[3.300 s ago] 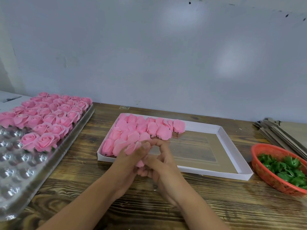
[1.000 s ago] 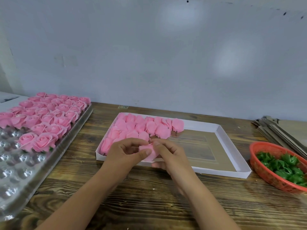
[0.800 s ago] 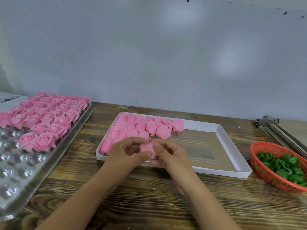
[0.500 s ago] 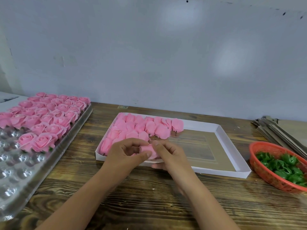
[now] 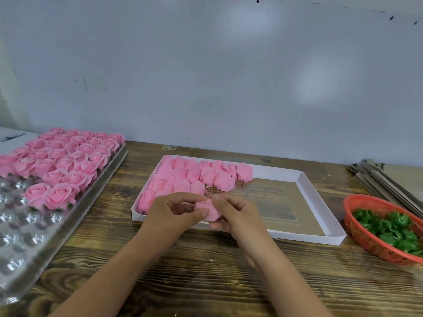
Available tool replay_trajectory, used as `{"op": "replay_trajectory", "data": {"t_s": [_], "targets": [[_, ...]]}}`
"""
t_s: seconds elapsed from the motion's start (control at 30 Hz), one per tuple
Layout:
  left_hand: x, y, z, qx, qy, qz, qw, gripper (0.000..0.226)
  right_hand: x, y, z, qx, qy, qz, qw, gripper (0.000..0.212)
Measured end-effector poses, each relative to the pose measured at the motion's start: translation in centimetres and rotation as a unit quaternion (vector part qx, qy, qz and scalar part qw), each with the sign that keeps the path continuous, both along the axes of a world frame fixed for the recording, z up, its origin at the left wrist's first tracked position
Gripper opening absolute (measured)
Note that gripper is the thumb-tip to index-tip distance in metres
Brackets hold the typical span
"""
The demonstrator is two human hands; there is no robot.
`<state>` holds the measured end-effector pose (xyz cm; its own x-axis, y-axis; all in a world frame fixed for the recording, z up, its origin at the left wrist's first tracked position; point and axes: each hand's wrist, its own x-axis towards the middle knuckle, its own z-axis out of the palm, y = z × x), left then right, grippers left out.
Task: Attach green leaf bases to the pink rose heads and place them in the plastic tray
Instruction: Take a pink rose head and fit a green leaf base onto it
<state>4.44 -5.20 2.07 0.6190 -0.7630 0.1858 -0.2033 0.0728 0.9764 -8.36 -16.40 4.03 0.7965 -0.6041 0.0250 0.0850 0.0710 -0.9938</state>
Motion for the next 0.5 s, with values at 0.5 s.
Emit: {"op": "replay_trajectory", "data": {"t_s": [0.5], "targets": [[-0.52,0.11,0.35,-0.027,-0.053,-0.009,0.998,0.03,0.18,-0.41,-0.45,-0.025,0.038,-0.019,0.999,0.033]]}}
